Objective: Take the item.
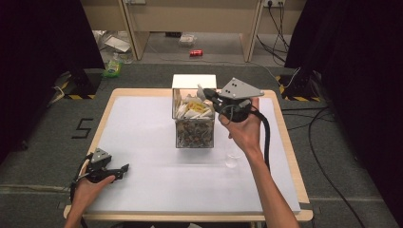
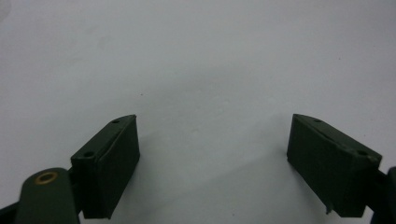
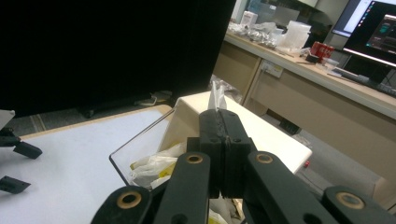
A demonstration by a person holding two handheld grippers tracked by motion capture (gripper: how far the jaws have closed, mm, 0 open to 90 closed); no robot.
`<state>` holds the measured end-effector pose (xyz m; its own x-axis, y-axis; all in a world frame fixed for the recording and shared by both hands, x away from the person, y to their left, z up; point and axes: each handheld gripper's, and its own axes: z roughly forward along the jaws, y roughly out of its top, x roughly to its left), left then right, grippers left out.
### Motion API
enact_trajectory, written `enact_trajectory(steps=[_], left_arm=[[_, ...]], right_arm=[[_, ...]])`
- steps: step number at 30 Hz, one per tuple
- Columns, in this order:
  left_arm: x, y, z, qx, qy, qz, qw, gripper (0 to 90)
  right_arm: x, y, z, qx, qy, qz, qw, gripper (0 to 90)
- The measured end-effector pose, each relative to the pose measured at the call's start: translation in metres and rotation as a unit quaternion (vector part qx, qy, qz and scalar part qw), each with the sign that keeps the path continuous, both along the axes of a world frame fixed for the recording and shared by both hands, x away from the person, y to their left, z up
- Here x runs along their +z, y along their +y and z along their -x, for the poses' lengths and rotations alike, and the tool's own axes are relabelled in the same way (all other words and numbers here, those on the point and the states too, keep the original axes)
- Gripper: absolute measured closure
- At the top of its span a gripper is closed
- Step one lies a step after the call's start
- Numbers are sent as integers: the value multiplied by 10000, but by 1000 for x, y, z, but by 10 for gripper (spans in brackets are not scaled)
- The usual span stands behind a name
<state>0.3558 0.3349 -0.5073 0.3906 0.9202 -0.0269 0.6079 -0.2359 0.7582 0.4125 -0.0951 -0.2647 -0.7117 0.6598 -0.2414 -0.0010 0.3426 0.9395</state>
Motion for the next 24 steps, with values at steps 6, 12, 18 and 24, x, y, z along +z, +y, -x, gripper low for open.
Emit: enact_trajectory(steps=[6, 12, 18, 24], left_arm=[[0, 0, 0, 0, 0, -1, 10000, 161], [0, 0, 0, 2, -1, -2, 10000, 161], [0, 0, 0, 3, -1, -2, 10000, 161], [0, 0, 0, 5, -10, 1, 10000, 161]], right_arm=[[8, -14, 8, -27, -46, -112, 9999, 900], [17, -32, 22, -82, -178, -233, 9995, 900], [18, -51, 35, -189, -261, -280, 9991, 900], [10, -68, 44, -301, -242, -283, 9989, 900]])
